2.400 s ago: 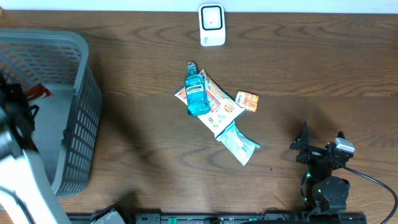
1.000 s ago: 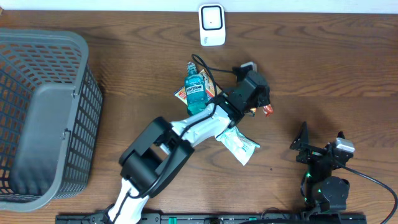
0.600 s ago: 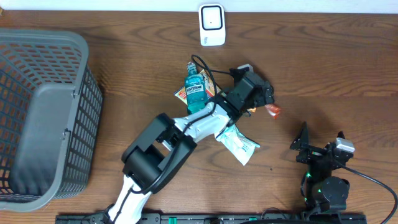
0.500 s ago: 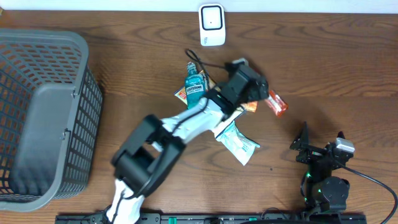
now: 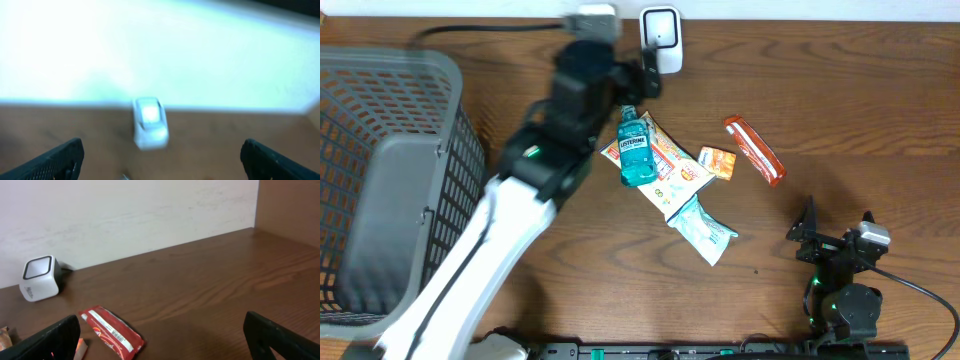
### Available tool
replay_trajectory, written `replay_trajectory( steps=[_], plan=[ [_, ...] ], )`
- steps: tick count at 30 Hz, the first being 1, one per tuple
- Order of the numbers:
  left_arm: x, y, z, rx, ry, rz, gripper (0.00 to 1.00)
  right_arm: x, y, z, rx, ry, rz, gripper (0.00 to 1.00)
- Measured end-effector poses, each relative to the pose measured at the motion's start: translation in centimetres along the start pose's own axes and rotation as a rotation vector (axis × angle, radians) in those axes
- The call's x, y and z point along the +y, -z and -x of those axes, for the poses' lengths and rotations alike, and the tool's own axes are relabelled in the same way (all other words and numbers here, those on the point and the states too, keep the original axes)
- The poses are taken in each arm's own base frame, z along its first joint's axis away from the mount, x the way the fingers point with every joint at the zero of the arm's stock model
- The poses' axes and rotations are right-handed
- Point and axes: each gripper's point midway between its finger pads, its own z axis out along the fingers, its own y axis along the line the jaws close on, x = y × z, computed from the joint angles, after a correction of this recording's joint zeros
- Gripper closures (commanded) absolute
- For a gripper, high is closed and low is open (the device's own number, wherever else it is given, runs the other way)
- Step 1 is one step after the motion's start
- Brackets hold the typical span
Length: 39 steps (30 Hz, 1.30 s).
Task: Scan the item barcode
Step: 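Carry the red snack bar over and drop it right of the items, then retract the left arm and raise the right arm from rest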
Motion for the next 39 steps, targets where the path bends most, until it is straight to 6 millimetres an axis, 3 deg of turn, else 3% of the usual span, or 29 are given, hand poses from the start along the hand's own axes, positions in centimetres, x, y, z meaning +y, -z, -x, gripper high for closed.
replay_trajectory(
  steps=[5,9,15,23,28,32,36,39],
  plan=[
    [3.9,6.9,7.5,-0.222,-0.149,0.148,0.01,0.0,0.0,0.0,0.0,0.0,0.0,0.01],
    [7.3,10.9,9.6,-0.268,-0.264,0.302,0.01,0.0,0.0,0.0,0.0,0.0,0.0,0.01],
    [9.2,14.2,9.9,-0.26,-0.317,0.38,0.01,0.0,0.0,0.0,0.0,0.0,0.0,0.01],
    [7.1,20.1,8.0,-0.319,-0.268,0.164,0.01,0.0,0.0,0.0,0.0,0.0,0.0,0.01],
    [6.1,24.8,6.8,-0.405,-0.241,0.037,0.01,0.0,0.0,0.0,0.0,0.0,0.0,0.01],
    [6.9,29.4,6.7,-0.512,-0.177,0.029,0.01,0.1,0.0,0.0,0.002,-0.001,0.007,0.01],
    [8.1,34.4,6.6,-0.627,-0.092,0.064,0.01,2.3,0.2,-0.8,0.046,-0.062,0.133,0.01],
    [8.9,36.2,5.8,-0.651,-0.034,0.105,0.01,4.9,0.8,-1.3,0.092,-0.153,0.285,0.01]
  ],
)
